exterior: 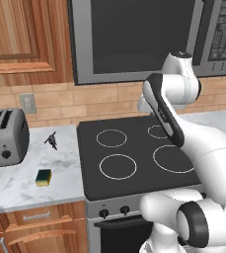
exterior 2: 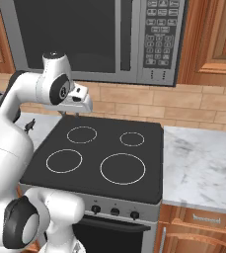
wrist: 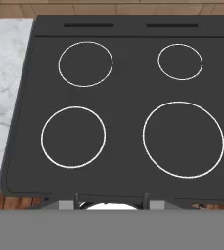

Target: Place the sponge inside the microwave to prepare for sanitizing.

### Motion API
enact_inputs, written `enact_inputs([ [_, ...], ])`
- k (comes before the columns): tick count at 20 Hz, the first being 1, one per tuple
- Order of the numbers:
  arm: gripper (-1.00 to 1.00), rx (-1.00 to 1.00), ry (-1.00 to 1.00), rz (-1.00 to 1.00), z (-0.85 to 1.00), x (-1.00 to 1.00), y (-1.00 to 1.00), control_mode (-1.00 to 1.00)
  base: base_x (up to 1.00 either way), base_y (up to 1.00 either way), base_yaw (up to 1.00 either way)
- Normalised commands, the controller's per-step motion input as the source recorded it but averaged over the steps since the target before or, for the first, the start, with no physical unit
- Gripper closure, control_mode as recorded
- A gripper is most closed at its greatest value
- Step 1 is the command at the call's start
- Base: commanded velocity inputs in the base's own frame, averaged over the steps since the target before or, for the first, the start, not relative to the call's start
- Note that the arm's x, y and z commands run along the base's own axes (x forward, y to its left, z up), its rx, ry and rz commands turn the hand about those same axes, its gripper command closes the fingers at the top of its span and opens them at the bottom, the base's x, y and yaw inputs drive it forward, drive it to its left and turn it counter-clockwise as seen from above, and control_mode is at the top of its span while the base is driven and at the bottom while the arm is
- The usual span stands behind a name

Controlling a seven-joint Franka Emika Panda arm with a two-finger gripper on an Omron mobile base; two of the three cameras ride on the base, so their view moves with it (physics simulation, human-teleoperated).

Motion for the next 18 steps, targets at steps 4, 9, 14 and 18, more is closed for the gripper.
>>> enact_inputs([
  [4, -1.0, 0.0, 0.0, 0.0, 0.0, -0.11, -0.06, -1.0, 0.0, 0.0, 0.0],
  [9, -1.0, 0.0, -0.1, 0.0, 0.06, -0.14, -0.04, -1.0, 0.0, 0.0, 0.0],
  [14, -1.0, 0.0, -0.29, -0.01, 0.26, -0.17, -0.13, -1.0, 0.0, 0.0, 0.0],
  [18, -1.0, 0.0, -0.27, -0.09, 0.46, -0.11, -0.21, -1.0, 0.0, 0.0, 0.0],
])
